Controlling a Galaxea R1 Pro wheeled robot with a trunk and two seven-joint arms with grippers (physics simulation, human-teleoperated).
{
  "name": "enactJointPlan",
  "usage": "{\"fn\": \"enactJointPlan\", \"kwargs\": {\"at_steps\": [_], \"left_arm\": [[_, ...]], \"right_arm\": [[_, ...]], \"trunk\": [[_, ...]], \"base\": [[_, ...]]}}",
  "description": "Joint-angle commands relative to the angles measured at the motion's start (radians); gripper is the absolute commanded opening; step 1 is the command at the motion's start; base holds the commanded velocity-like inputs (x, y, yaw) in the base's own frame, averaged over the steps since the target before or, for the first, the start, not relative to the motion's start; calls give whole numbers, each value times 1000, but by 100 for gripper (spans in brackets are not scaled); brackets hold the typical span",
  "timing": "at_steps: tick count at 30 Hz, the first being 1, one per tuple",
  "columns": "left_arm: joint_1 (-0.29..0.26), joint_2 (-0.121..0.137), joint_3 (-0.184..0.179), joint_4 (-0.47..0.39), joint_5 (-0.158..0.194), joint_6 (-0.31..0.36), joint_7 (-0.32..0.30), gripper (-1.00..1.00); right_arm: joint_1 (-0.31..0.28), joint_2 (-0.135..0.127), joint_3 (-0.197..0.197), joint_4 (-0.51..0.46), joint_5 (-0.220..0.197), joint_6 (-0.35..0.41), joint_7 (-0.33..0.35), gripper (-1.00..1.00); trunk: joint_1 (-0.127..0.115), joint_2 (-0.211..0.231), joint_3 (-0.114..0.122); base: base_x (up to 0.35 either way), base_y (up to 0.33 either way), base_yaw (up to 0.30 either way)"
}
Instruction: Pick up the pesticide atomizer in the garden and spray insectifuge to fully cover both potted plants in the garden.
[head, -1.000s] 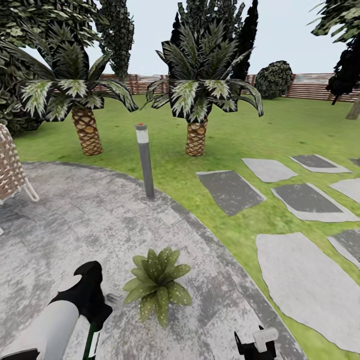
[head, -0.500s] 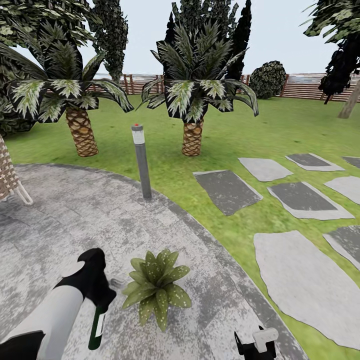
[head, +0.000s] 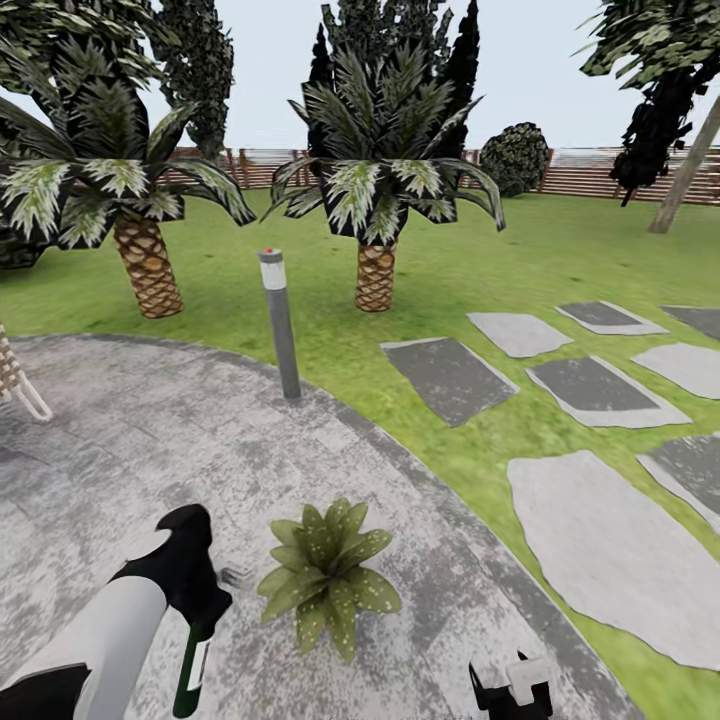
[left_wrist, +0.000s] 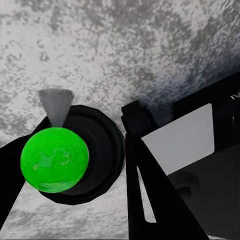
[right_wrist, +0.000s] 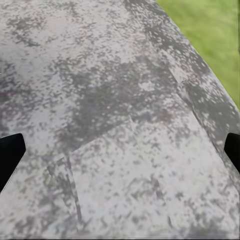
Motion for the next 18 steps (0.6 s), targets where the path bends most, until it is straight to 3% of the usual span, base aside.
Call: {"fn": "enactJointPlan", "kwargs": {"at_steps": [1, 5, 10, 18], "left_arm": [[0, -1, 6, 0, -9, 10, -9, -100], [2, -4, 5, 3, -9, 10, -9, -100], [7, -3, 5, 83, -13, 8, 1, -100], [1, -10, 5, 79, -11, 9, 2, -100]], "right_arm": [[-1, 0, -5, 1, 6, -4, 0, 100], [-1, 0, -5, 1, 6, -3, 1, 100], [-1, 0, -5, 1, 6, -3, 0, 100], [-1, 0, -5, 1, 6, -3, 0, 100]], "trunk": [[0, 0, -1], [0, 0, -1], [0, 0, -1], [0, 0, -1]], "base": [[-60, 303, -261], [-84, 304, -263], [-88, 274, -259], [-8, 28, -30]]}}
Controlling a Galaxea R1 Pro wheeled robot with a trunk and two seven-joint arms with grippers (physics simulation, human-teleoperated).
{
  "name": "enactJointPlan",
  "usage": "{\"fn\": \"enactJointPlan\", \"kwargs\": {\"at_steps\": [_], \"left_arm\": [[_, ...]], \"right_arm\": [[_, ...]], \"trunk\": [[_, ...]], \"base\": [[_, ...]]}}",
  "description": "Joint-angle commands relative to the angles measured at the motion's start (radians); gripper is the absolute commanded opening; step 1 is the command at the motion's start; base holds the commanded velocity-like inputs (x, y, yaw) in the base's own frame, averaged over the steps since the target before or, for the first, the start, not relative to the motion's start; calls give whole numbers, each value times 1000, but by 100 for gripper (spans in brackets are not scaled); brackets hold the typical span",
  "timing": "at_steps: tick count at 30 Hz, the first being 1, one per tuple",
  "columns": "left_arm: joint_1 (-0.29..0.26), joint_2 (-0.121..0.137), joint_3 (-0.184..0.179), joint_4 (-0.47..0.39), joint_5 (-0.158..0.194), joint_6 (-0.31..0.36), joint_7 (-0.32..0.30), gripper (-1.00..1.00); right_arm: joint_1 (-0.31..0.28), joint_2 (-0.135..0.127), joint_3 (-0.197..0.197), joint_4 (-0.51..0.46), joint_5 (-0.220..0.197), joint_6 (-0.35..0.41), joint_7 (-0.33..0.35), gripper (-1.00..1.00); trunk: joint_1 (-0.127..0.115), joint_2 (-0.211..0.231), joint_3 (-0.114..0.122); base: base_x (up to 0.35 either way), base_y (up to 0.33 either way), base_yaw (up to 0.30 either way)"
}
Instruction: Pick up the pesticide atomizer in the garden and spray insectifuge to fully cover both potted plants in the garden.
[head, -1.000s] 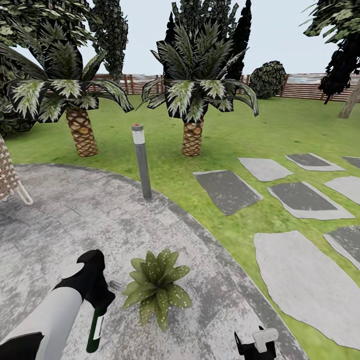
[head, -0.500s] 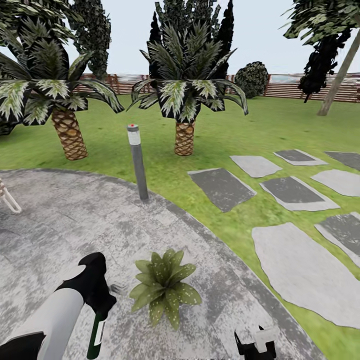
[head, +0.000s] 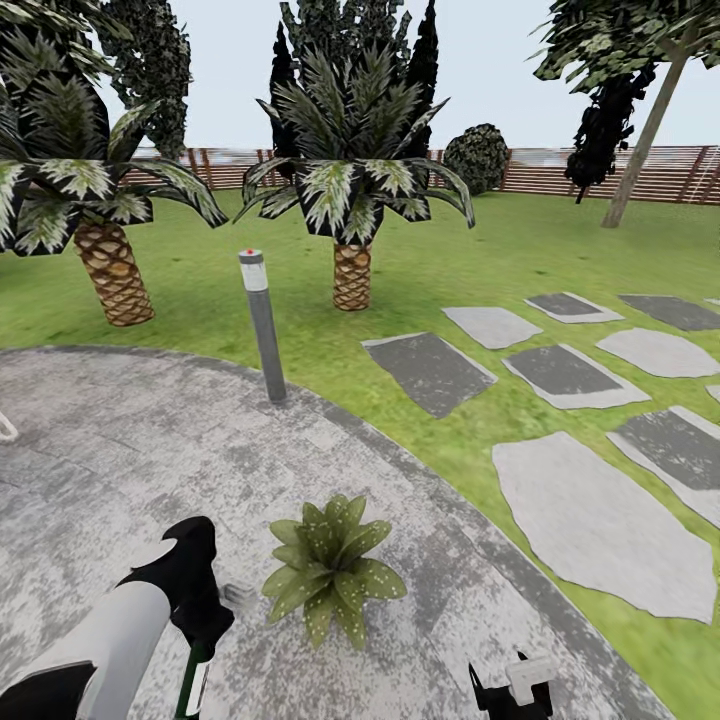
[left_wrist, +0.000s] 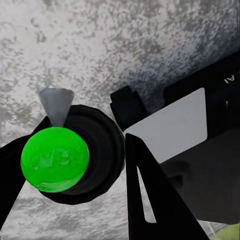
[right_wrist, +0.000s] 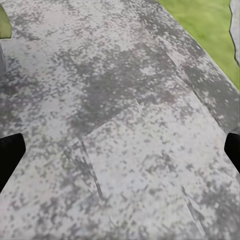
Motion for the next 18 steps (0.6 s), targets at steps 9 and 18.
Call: {"fn": "enactJointPlan", "kwargs": {"at_steps": [9, 18], "left_arm": [[-5, -3, 4, -3, -13, 10, -4, -100], [1, -3, 5, 0, -13, 12, -4, -100]], "right_arm": [[-1, 0, -5, -1, 7, -4, 0, 100], [-1, 0, -5, -1, 7, -3, 0, 100]], "trunk": [[0, 0, -1], [0, 0, -1]], "base": [[0, 107, -248], [-21, 240, -273]]}}
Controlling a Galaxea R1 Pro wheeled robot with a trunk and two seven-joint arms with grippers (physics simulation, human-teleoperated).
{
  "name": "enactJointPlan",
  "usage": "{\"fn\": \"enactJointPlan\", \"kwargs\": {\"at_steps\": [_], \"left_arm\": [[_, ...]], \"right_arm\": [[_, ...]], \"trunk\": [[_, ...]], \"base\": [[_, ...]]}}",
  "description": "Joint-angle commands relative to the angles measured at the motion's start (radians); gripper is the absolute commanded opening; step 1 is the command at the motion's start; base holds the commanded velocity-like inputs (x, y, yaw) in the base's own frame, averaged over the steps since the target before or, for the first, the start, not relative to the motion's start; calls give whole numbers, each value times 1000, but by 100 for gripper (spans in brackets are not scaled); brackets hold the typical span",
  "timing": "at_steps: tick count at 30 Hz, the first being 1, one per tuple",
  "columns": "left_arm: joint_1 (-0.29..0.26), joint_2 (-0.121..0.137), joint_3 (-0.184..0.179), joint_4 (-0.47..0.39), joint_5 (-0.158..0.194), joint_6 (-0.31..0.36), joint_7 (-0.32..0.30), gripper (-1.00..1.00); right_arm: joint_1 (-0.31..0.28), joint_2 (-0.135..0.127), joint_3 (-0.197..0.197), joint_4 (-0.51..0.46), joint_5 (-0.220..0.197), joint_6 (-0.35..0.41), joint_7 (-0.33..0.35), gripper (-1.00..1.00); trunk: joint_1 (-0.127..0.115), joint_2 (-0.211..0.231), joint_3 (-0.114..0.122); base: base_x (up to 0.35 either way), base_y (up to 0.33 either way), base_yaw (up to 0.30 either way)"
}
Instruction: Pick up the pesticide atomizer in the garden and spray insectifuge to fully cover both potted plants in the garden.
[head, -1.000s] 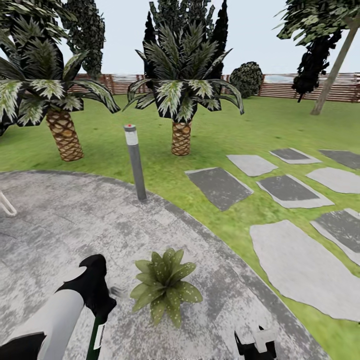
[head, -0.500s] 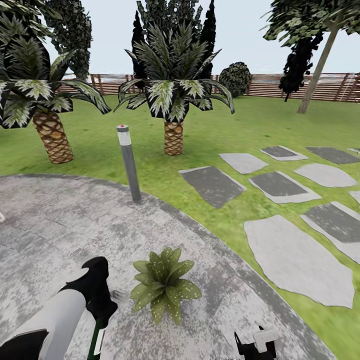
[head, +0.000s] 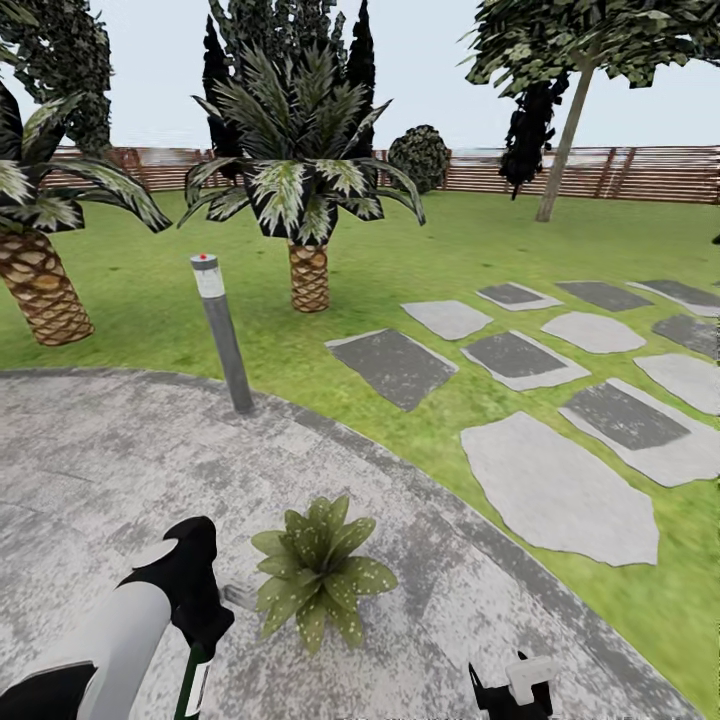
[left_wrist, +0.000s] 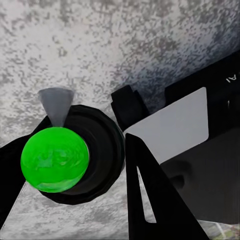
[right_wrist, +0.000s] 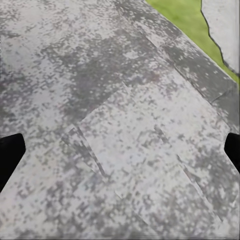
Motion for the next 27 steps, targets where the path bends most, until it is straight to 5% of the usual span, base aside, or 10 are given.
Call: {"fn": "enactJointPlan", "kwargs": {"at_steps": [1, 9, 15, 27], "left_arm": [[0, -1, 7, -1, -10, 9, -9, -100], [8, 6, 4, 10, -11, 1, -9, -100], [6, 9, 4, -3, -9, -187, -12, -100], [-9, -2, 4, -6, -13, -201, -20, -100]], "right_arm": [[-1, 0, -5, 1, 6, -3, 1, 100], [-1, -2, -3, 2, 9, -4, 3, 100], [-1, -3, -2, 2, 9, -2, 4, 100], [-1, -2, -2, 1, 8, -2, 2, 100]], "trunk": [[0, 0, -1], [0, 0, -1], [0, 0, -1], [0, 0, -1]], "base": [[-21, 108, -78], [-4, 21, -15], [0, 0, 0], [0, 61, 0]]}}
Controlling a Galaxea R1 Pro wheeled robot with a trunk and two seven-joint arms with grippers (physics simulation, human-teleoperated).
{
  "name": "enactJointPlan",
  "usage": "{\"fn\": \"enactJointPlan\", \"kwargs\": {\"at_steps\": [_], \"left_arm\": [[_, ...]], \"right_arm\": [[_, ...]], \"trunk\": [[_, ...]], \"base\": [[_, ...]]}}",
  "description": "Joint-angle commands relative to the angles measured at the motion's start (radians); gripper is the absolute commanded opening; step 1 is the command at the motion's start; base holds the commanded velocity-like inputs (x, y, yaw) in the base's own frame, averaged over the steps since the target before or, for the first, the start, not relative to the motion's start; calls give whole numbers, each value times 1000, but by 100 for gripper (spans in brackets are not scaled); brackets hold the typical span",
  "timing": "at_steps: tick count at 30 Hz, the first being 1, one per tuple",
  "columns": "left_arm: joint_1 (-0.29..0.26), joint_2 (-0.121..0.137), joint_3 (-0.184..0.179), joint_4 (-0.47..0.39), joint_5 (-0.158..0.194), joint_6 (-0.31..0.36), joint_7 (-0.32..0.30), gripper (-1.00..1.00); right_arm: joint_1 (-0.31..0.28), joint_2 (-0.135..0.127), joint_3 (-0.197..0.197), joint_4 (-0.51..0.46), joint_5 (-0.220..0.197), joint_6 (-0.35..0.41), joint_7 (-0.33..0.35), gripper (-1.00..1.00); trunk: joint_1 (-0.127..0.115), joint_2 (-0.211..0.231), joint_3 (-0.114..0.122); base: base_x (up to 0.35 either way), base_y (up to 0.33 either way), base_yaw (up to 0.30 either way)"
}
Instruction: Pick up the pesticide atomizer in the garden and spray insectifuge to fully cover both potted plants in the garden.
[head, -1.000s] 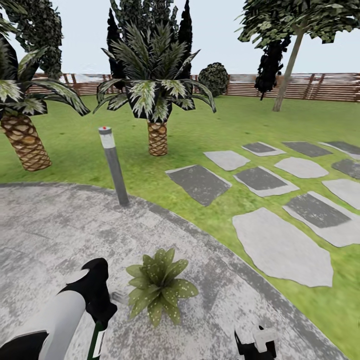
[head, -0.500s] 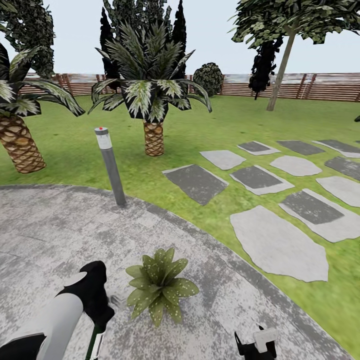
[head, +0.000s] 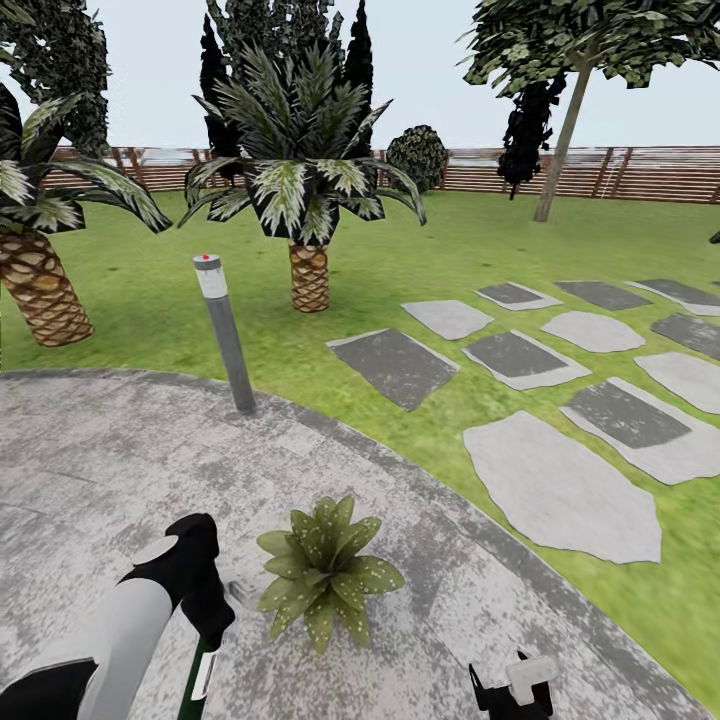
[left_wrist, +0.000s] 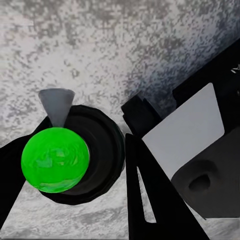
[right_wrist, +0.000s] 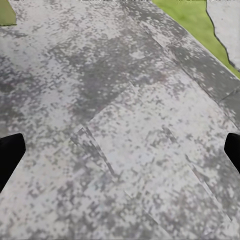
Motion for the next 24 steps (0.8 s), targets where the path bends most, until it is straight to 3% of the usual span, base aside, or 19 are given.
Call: {"fn": "enactJointPlan", "kwargs": {"at_steps": [1, 14, 24], "left_arm": [[0, -1, 7, -1, -10, 11, -9, -100], [-1, -3, 8, -1, -8, 16, -9, -100], [-19, -5, 8, -3, -10, 20, -8, -100]], "right_arm": [[-1, 0, -5, 1, 6, -3, 1, 100], [-1, 0, -7, 1, 5, -3, -1, 100], [-1, 0, -8, 0, 5, -3, -1, 100]], "trunk": [[0, 0, -1], [0, 0, -1], [0, 0, -1]], "base": [[-14, 276, 0], [-46, 297, -245], [110, 243, -299]]}}
